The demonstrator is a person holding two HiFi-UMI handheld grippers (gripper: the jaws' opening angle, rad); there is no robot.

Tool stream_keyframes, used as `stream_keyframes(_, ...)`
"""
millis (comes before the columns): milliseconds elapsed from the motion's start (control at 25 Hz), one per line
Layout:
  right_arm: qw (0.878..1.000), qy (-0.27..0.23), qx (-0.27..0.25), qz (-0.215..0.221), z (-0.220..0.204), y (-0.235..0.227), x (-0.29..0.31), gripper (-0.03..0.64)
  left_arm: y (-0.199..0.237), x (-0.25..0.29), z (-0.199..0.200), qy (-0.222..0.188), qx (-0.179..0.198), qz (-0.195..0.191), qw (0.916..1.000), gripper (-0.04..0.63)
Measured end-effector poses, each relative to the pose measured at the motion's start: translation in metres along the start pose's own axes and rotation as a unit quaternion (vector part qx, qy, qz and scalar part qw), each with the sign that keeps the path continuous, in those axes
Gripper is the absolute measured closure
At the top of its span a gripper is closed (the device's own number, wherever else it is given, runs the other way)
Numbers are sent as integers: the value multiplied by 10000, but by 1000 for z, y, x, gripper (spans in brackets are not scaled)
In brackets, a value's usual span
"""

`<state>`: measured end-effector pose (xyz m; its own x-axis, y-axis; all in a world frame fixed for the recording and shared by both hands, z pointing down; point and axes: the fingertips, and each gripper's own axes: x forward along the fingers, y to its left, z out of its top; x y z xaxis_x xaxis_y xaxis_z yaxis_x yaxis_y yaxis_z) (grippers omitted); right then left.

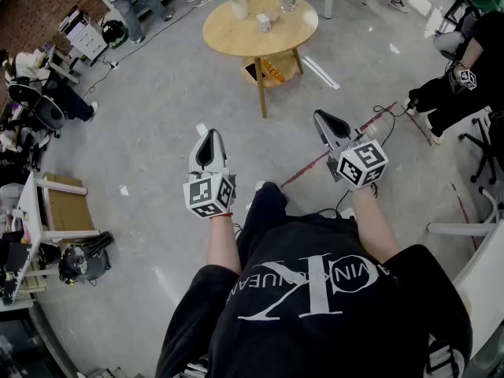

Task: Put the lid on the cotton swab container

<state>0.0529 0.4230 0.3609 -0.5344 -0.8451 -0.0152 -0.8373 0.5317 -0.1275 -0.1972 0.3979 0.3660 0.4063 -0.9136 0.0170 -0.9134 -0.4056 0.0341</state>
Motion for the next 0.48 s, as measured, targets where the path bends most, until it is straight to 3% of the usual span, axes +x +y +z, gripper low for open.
stream_keyframes(480, 9998, -104, -64, -179, 8, -45, 32, 600, 10, 70, -1, -10, 63, -25, 10000, 583)
